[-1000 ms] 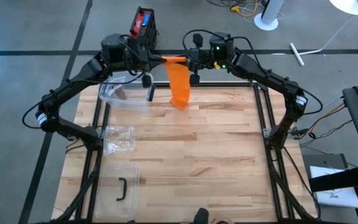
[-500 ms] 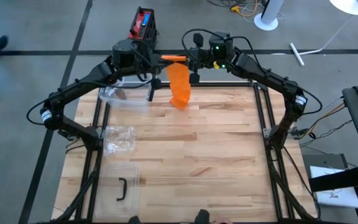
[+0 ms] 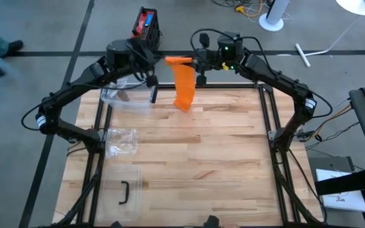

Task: Roll bandage
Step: Roll the orange bandage

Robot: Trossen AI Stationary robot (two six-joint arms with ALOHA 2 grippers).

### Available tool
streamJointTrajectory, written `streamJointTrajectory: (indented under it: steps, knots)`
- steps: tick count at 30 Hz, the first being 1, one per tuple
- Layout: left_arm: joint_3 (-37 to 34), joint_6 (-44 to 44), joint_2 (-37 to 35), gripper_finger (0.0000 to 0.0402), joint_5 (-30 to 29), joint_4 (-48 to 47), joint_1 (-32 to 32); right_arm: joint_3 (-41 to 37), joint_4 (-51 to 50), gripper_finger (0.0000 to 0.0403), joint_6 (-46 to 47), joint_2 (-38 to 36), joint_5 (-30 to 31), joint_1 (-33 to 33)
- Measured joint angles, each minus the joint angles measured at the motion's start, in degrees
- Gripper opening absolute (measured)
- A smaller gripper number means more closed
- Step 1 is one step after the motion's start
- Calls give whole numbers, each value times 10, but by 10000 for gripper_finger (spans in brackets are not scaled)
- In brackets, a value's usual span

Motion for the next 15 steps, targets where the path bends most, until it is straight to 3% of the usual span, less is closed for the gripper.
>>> streamJointTrajectory:
  steps: [4, 7, 12, 15]
  knots:
    - [-1, 2, -13, 0, -18, -12, 4, 0, -1, 50, 3, -6, -6, 2]
    - [-25, -3, -35, 0, 25, -8, 13, 0, 0, 49, 17, -3, -18, -4]
    - [-110, -26, -91, 0, 125, 80, 36, -32, 67, 47, 65, 0, -43, -15]
    - [-161, -50, -119, 0, 136, 150, 41, -50, 113, 47, 92, 1, -41, -20]
